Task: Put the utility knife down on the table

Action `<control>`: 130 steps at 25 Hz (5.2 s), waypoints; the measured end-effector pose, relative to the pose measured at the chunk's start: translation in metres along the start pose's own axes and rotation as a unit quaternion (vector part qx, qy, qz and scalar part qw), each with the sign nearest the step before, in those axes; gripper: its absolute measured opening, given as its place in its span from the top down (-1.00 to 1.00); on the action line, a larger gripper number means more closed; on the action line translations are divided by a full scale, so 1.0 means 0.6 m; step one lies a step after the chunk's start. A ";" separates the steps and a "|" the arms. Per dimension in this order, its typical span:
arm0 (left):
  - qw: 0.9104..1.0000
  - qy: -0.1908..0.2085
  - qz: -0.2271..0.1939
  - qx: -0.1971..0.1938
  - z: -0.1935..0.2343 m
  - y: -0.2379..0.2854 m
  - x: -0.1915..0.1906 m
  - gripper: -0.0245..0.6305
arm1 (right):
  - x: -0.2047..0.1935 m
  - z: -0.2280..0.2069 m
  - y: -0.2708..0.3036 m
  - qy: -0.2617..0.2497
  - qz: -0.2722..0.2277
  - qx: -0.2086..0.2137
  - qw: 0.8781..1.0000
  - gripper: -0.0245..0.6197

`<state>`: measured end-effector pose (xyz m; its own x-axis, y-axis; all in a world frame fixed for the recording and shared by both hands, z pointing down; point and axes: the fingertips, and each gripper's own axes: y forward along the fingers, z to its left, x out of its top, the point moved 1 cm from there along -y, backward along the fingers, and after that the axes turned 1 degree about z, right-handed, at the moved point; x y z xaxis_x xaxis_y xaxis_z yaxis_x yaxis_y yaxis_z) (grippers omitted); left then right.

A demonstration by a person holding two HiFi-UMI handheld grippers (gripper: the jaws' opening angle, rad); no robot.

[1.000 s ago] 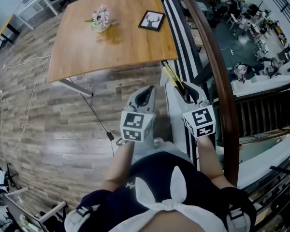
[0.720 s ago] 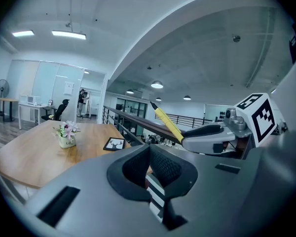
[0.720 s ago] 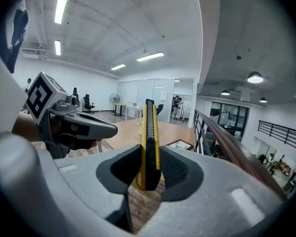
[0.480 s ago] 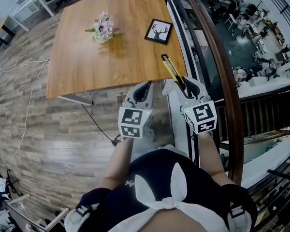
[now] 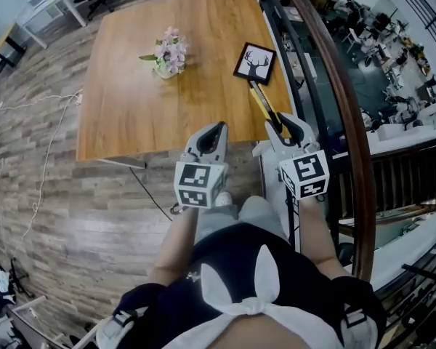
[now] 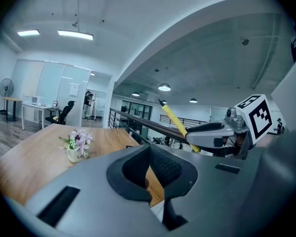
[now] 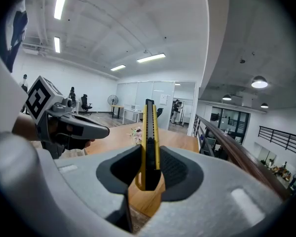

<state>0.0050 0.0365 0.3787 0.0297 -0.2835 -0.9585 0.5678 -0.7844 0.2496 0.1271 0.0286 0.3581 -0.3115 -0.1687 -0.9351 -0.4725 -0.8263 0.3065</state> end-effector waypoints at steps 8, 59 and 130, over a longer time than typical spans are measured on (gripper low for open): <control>1.000 -0.005 0.009 0.001 0.039 0.014 -0.014 0.87 | -0.008 -0.010 0.044 0.010 0.008 -0.004 1.000 0.57; 0.995 -0.030 0.091 0.027 0.326 0.235 -0.039 0.87 | -0.077 -0.064 0.414 0.002 0.110 0.080 0.991 0.57; 0.981 -0.077 0.172 0.038 0.381 0.289 -0.140 0.87 | -0.315 0.010 0.547 -0.060 0.271 0.213 0.937 0.57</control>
<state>-0.0871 -0.2016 0.5340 0.0811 -0.6144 -0.7848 0.4823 -0.6649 0.5704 0.0259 -0.2072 0.6366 -0.6790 -0.4197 -0.6023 -0.4959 -0.3427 0.7979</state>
